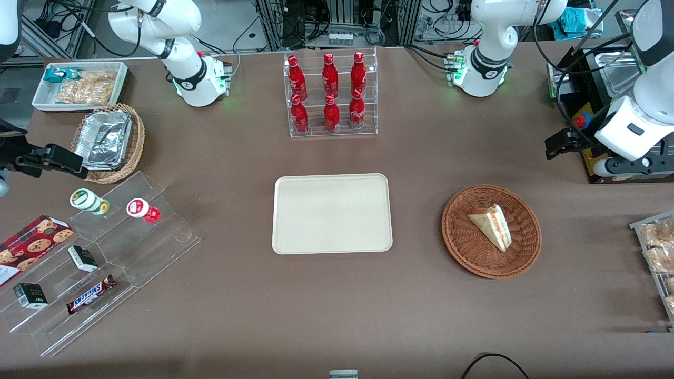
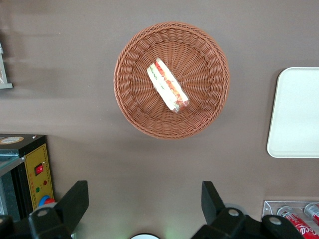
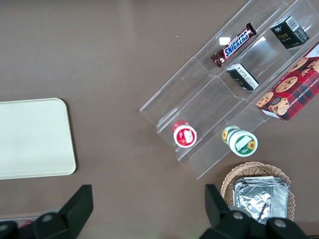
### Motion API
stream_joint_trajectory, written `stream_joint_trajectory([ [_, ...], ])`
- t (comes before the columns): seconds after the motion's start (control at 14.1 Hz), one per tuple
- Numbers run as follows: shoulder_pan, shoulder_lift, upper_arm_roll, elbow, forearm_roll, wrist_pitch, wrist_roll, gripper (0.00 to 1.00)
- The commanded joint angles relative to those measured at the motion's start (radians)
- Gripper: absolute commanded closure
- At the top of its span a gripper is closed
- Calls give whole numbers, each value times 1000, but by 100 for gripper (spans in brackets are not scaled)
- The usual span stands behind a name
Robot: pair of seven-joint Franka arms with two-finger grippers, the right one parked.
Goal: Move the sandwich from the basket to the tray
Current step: 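Move the left gripper over the wrapped sandwich in the wicker basket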
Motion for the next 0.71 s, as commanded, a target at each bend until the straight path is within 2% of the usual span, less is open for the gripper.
stream_joint_trajectory([
  [0.0, -7, 6, 1, 6, 10, 8, 15, 0],
  [0.28, -8, 74, -1, -41, 2, 30, 12, 0],
  [0.64, -8, 74, 1, -300, 2, 362, -2, 0],
])
